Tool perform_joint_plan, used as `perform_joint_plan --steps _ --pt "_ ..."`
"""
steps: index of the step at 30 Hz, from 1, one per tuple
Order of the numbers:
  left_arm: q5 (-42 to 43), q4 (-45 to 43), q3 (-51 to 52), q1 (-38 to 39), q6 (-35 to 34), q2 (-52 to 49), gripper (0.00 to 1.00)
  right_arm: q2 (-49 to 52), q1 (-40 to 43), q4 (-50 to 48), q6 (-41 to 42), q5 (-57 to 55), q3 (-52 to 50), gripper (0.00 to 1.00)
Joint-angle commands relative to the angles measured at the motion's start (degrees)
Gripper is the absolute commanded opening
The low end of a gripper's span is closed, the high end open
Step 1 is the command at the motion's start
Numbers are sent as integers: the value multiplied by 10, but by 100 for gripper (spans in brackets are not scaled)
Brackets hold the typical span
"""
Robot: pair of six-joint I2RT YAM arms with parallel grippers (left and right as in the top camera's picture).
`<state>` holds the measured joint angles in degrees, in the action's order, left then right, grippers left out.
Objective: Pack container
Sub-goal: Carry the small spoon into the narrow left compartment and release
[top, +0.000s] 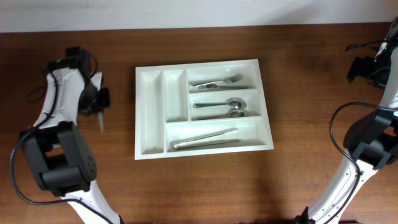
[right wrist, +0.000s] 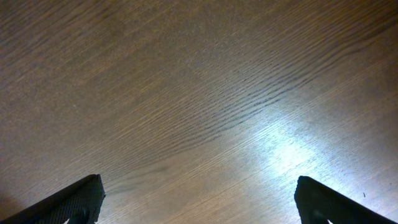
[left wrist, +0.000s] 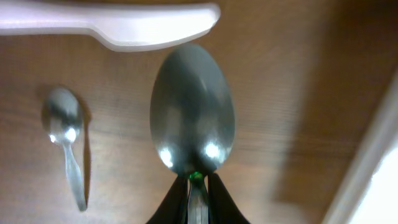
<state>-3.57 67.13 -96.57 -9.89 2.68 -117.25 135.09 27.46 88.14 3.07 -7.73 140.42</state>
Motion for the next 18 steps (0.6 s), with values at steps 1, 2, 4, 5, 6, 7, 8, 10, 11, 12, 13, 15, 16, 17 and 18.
perform_joint_plan --steps 1,2,4,5,6,7,8,10,11,12,13,15,16,17,18 --pt "46 16 -67 45 -66 -2 2 3 3 -2 4 -9 -1 99" --pt "60 17 -80 57 -79 -2 2 3 3 -2 4 -9 -1 99" --pt "90 18 -101 87 -116 -2 2 3 3 -2 4 -9 -1 99" --pt "99 18 -105 99 -128 -2 2 3 3 -2 4 -9 -1 99" --pt "104 17 -106 108 -137 -2 2 3 3 -2 4 -9 -1 98" --pt "111 17 -107 125 -153 -2 2 3 3 -2 4 -9 -1 99" --pt "115 18 -107 138 -157 -2 2 3 3 -2 4 -9 -1 99" --pt "115 19 -107 164 -177 -2 2 3 3 -2 4 -9 -1 99" --pt "114 17 -107 175 -185 -2 2 3 3 -2 4 -9 -1 99" --pt "113 16 -107 184 -193 -2 2 3 3 -2 4 -9 -1 99" --pt "113 14 -107 199 -209 -2 2 3 3 -2 4 -9 -1 99" --pt "113 9 -107 225 -245 -2 2 3 3 -2 4 -9 -1 99" --pt "113 5 -107 233 -258 -2 2 3 3 -2 4 -9 -1 99" --pt "113 1 -107 242 -270 -2 2 3 3 -2 4 -9 -1 99" --pt "113 -8 -107 252 -276 -2 2 3 3 -2 4 -9 -1 99"
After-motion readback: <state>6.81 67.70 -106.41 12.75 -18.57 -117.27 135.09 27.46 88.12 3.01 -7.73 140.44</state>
